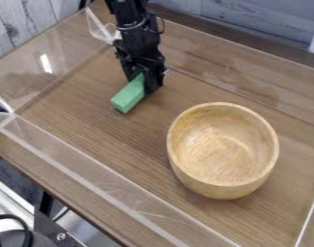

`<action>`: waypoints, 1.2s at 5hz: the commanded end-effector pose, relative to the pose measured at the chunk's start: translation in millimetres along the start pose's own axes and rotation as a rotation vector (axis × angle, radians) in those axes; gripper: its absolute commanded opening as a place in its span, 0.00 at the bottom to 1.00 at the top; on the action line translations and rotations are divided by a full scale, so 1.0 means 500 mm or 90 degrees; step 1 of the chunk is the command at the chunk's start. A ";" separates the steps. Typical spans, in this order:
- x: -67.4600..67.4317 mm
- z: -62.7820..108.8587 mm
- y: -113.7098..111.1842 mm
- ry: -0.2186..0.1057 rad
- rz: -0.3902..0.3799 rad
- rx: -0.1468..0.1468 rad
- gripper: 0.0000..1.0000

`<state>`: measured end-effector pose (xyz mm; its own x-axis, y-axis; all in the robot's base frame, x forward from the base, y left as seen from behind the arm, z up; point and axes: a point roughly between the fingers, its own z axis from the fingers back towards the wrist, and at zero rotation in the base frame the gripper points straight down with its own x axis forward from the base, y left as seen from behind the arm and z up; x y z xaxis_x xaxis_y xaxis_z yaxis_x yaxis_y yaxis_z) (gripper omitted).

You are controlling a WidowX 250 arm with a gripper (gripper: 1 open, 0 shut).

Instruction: Remove the green block from inside the brown bowl and put it on the table

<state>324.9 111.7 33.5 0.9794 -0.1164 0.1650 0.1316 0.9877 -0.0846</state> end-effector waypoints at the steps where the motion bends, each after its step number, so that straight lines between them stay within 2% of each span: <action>1: 0.025 0.016 0.007 -0.030 0.003 0.016 0.00; 2: 0.029 0.004 0.001 -0.028 0.009 0.015 0.00; 3: 0.025 0.018 -0.007 -0.013 0.016 0.012 0.00; 4: 0.021 0.032 -0.015 0.003 0.023 0.008 0.00; 6: 0.031 0.087 -0.037 0.010 0.017 0.011 0.00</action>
<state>317.9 92.5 51.6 0.9951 -0.0787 0.0597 0.0852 0.9897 -0.1150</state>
